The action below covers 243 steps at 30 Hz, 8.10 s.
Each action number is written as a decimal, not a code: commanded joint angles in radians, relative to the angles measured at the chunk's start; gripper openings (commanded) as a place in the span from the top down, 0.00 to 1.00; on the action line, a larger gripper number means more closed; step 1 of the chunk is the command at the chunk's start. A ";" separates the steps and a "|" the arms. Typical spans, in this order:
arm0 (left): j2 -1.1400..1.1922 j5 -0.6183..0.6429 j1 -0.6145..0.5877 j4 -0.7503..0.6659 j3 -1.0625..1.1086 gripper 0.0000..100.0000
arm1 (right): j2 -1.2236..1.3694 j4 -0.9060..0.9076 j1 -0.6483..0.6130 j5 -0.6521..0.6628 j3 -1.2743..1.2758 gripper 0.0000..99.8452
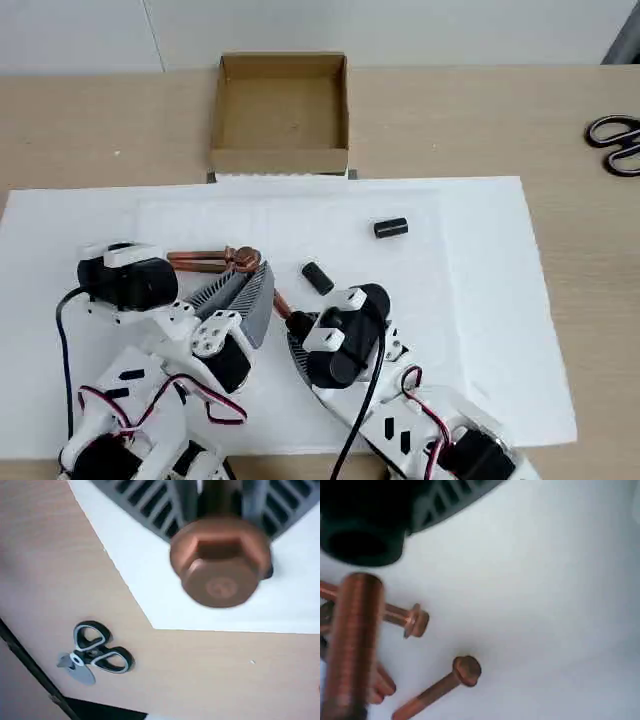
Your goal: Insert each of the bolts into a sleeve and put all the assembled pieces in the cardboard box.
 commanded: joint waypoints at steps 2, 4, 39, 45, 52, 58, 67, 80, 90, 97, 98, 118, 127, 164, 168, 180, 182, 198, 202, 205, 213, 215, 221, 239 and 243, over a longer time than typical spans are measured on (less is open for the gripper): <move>-0.009 0.008 0.031 -0.006 -0.030 1.00 | -0.007 -0.025 -0.001 -0.002 -0.009 1.00; -0.006 0.008 0.032 -0.006 -0.028 1.00 | -0.007 -0.025 -0.001 -0.002 -0.009 1.00; -0.009 -0.005 0.198 0.213 -0.004 1.00 | -0.007 -0.099 -0.001 0.043 -0.012 1.00; -0.003 -0.058 0.203 0.221 0.002 1.00 | -0.004 -0.171 0.001 0.097 -0.014 1.00; -0.003 -0.061 0.198 0.218 0.002 0.99 | -0.002 -0.176 0.001 0.098 -0.014 1.00; -0.003 -0.075 0.196 0.218 0.002 0.84 | -0.004 -0.171 0.001 0.098 -0.012 1.00; -0.003 -0.077 0.183 0.218 0.002 0.81 | -0.004 -0.168 0.001 0.098 -0.009 1.00; -0.002 -0.206 0.064 0.239 -0.016 0.81 | -0.001 -0.168 0.001 0.095 0.002 1.00; -0.002 -0.204 0.063 0.272 -0.133 0.81 | -0.008 -0.168 0.001 0.094 0.029 1.00; -0.009 -0.288 -0.127 0.276 -0.147 1.00 | -0.008 -0.168 0.035 0.092 0.029 1.00; -0.009 -0.299 -0.166 0.276 -0.143 0.98 | -0.008 -0.168 0.047 0.091 0.028 1.00; -0.011 -0.638 -0.548 -0.210 0.510 0.99 | -0.008 -0.166 0.366 0.005 0.025 1.00; -0.011 -0.638 -0.546 -0.262 0.587 0.99 | 0.004 -0.165 0.403 -0.127 0.060 1.00; -0.011 -0.638 -0.548 -0.256 0.585 0.99 | 1.831 -0.673 0.493 -0.009 -1.312 1.00; -0.011 -0.638 -0.548 -0.256 0.585 0.99 | 1.982 -0.728 0.499 -0.011 -1.432 1.00; -0.011 -0.638 -0.548 -0.256 0.585 0.99 | 2.324 -0.871 0.501 -0.003 -1.594 1.00; -0.011 -0.638 -0.548 -0.256 0.585 0.99 | 2.358 -0.869 0.501 -0.003 -1.594 1.00; -0.011 -0.638 -0.548 -0.256 0.585 0.99 | 2.362 -0.671 0.510 0.054 -1.674 0.85; -0.011 -0.638 -0.548 -0.256 0.585 0.99 | 2.262 -0.472 0.506 0.048 -1.723 0.85; -0.011 -0.638 -0.548 -0.256 0.585 0.99 | 2.169 -0.309 0.504 0.048 -1.725 0.85; -0.011 -0.638 -0.548 -0.256 0.585 0.99 | 2.040 0.116 0.509 0.048 -1.725 0.85; -0.011 -0.638 -0.548 -0.256 0.585 0.99 | 2.034 0.209 0.509 0.048 -1.725 0.85; -0.011 -0.638 -0.548 -0.256 0.585 0.99 | 2.034 0.463 0.506 0.052 -1.725 0.85; -0.011 -0.638 -0.549 -0.256 0.585 0.99 | 2.025 0.618 0.344 0.209 -1.600 0.85; -0.011 -0.638 -0.551 -0.256 0.585 0.99 | 2.025 0.611 0.306 0.209 -1.562 0.85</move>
